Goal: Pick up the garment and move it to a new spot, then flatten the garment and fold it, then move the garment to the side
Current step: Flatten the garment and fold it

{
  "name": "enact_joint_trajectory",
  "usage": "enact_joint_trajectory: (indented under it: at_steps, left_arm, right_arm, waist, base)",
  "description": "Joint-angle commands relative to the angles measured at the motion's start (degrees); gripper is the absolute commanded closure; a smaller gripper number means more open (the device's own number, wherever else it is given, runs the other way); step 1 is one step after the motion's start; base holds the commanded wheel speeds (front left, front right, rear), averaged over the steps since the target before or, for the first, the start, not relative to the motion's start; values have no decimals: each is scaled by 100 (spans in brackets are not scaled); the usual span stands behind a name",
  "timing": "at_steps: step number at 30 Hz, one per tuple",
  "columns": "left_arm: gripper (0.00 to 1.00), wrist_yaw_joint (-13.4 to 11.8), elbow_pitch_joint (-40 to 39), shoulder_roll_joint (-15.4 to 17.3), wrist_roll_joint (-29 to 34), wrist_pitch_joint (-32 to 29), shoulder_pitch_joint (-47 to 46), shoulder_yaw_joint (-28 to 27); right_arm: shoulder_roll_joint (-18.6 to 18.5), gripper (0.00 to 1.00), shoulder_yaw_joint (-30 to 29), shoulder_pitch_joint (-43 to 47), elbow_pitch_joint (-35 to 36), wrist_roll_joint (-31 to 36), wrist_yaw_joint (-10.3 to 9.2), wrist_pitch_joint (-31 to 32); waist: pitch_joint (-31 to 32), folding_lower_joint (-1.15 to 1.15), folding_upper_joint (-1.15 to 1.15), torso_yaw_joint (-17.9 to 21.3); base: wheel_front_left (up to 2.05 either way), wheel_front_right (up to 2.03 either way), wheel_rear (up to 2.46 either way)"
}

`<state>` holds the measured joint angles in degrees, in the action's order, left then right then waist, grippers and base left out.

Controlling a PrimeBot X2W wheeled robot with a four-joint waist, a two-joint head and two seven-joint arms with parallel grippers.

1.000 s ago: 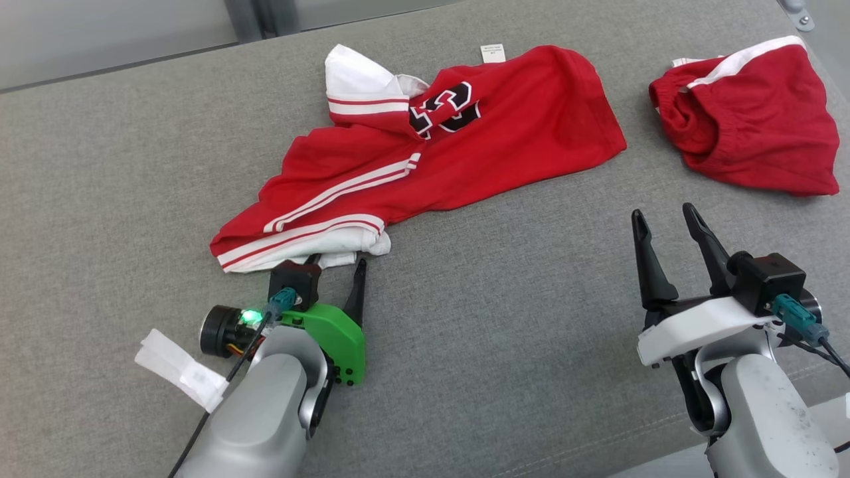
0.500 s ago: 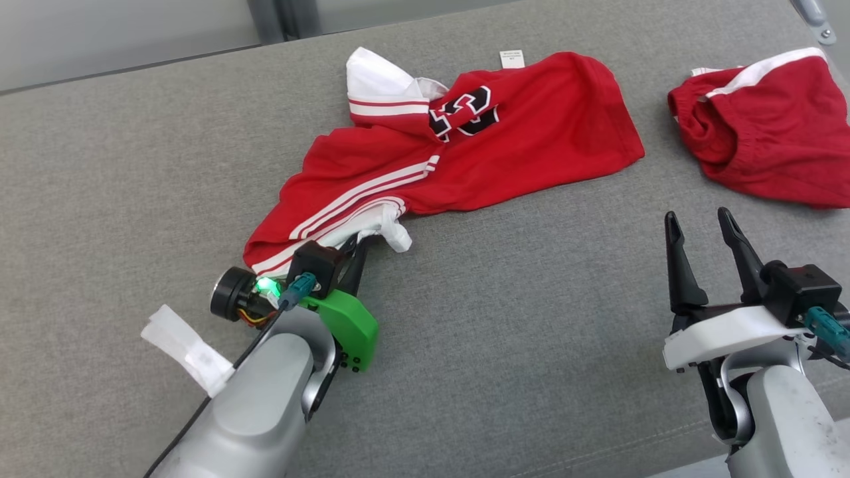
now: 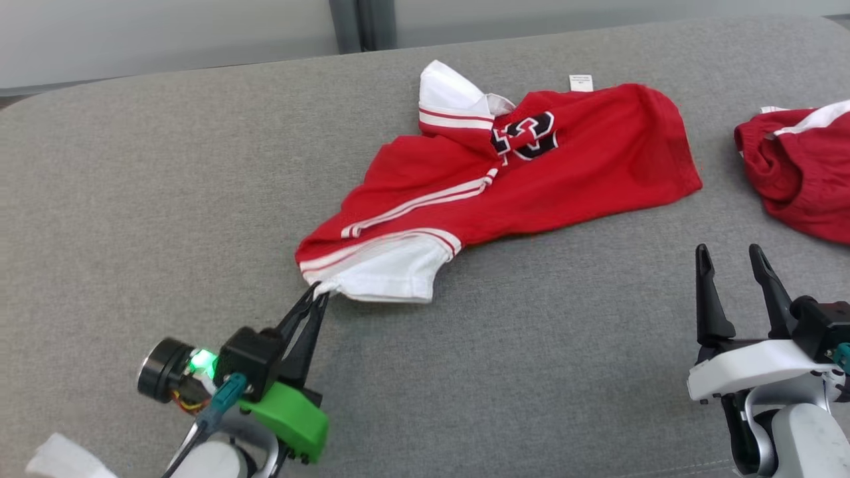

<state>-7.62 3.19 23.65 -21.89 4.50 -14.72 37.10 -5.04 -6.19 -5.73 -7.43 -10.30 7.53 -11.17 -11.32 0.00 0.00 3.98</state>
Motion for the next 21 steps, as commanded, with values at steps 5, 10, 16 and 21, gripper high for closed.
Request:
enact_joint_trajectory:
  at_steps: [5, 10, 16, 21]
  left_arm:
    - [100, -384, -684, 477, -228, -278, 761, -279]
    - [100, -580, -740, 686, -465, -231, 1197, -524]
    - [100, -643, -427, 446, -728, -24, 1321, -635]
    - [0, -654, -95, 91, -800, 415, 1066, -699]
  right_arm:
    - [16, 0, -107, 181, 111, 43, -8, 90]
    - [34, 0, -119, 208, 189, 73, -9, 184]
    - [34, 0, -239, 212, 112, 120, -9, 368]
    - [4, 0, -492, -3, -248, 271, -9, 570]
  waist:
    - [98, 0, 0, -196]
    - [137, 0, 0, -215]
    - [166, 0, 0, -219]
    - [181, 0, 0, -255]
  base:
    - [0, 0, 0]
    - [0, 0, 0]
    - [0, 0, 0]
    - [0, 0, 0]
